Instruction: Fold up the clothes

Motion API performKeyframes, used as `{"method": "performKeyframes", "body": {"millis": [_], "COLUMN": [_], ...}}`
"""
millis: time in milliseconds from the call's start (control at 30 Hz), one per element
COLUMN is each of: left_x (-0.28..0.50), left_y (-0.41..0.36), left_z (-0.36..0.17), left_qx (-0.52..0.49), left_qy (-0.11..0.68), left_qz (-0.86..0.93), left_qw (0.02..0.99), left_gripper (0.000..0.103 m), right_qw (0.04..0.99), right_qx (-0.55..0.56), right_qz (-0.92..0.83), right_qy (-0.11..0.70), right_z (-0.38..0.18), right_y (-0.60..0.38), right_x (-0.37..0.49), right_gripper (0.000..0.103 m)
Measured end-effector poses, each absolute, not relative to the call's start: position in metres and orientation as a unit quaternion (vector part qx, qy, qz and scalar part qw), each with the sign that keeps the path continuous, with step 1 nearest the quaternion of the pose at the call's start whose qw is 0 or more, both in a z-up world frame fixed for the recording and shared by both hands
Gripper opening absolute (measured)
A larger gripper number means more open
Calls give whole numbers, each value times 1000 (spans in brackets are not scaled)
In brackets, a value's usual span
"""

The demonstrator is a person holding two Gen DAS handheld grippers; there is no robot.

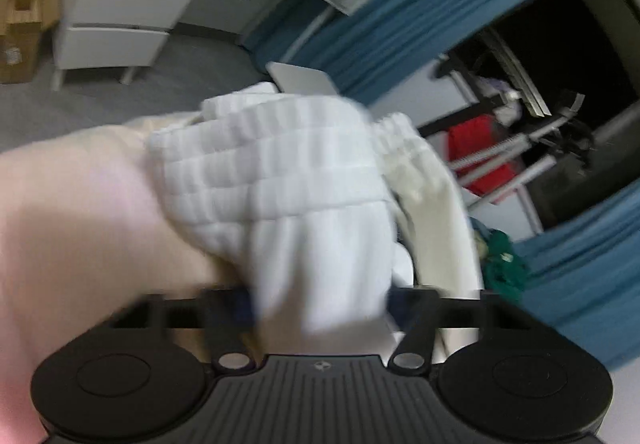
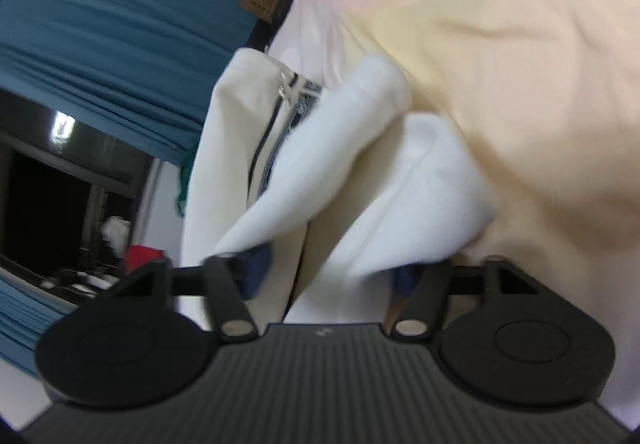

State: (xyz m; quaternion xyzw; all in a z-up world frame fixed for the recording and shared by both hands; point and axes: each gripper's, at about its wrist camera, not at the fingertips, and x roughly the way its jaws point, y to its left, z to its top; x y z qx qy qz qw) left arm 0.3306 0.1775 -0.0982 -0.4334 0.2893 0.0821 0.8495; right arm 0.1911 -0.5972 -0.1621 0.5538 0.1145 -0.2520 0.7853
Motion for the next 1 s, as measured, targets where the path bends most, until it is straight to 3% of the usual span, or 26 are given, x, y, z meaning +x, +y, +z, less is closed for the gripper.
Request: {"method": "performKeyframes", "body": {"millis": [33,67,200,400,533,733,1000], "left_x": [331,328,305,239,192,101,43], "left_y": [178,179,182,198,214,287,349], "left_z": [-97,-91,-61,-9,19,6,-71], "left_qx": [-433,-427,-403,-388,-382,-422,-457], "left_qy": [292,285,257,239,234,272,339], "left_qz": [89,84,63,50,47,74,68], "left_qw": [848,854,876,889,893,862,820], "left_gripper": [26,21,16,15,15,16,24], "right_qw": [784,782,800,810,786,756,728], "right_qx": [549,551,527,527,564,606,632], "right_qz": [-265,-269,-267,-238,-227,-201,-209], "right_qy": [118,115,106,99,112,145,162], "right_z": [-160,-159,-141,-111,-120,-149,-167], "right_y": [-598,-598,-595,-589,-582,-558,-543], "right_x": [193,192,186,150,110,41,12], "right_gripper": [14,13,11,10,11,11,15]}}
